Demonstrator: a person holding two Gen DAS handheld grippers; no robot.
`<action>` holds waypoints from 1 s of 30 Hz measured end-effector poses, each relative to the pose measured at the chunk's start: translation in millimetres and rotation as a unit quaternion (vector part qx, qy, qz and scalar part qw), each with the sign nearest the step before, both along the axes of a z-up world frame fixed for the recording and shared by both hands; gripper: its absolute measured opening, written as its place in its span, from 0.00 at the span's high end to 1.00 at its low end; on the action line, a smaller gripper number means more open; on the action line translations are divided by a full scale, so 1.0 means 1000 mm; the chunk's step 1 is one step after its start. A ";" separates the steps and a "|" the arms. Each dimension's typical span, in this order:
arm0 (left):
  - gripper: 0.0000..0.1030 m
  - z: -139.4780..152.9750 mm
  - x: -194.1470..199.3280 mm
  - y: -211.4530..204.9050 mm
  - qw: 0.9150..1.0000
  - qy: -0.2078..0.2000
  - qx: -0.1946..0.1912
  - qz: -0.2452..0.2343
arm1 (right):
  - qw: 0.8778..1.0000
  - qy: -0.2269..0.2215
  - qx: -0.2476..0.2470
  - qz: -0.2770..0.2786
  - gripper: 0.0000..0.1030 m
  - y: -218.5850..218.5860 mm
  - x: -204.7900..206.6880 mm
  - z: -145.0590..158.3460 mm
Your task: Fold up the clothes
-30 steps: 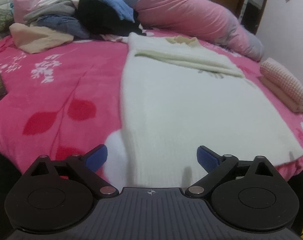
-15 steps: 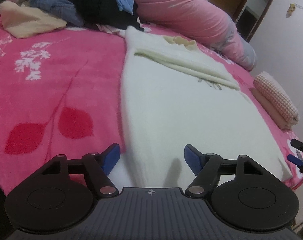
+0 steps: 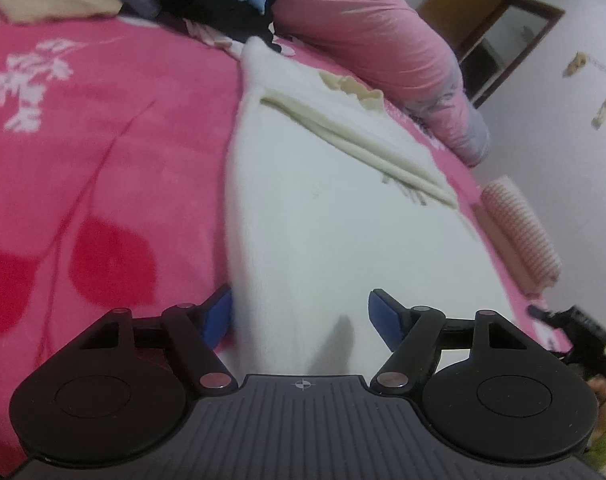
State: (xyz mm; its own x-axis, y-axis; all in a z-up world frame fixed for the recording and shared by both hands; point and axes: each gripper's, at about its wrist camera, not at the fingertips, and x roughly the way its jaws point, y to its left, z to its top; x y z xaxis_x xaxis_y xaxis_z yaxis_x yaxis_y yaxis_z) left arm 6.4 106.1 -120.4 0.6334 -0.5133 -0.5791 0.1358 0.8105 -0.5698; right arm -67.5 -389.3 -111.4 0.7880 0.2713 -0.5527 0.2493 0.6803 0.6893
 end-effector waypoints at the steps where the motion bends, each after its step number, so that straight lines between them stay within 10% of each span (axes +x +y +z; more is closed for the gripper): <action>1: 0.33 0.000 -0.003 0.002 1.000 0.002 -0.008 -0.004 | 1.000 0.001 -0.001 0.005 0.40 0.002 -0.002 0.001; 13: 0.36 -0.006 -0.031 0.008 0.995 0.017 -0.074 -0.057 | 0.997 0.011 0.012 0.070 0.50 0.029 -0.022 0.003; 30: 0.35 -0.005 -0.021 -0.018 0.998 -0.002 -0.032 -0.056 | 0.991 -0.024 0.110 0.070 0.70 0.034 -0.021 -0.022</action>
State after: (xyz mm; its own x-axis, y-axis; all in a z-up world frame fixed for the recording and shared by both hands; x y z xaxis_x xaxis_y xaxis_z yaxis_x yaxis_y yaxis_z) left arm -14.8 87.8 -125.2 0.5718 -0.6170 -0.5407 0.2254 0.7519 -0.6196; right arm -88.3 -355.2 -132.9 0.7580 0.4903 -0.4301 0.1259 0.5371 0.8341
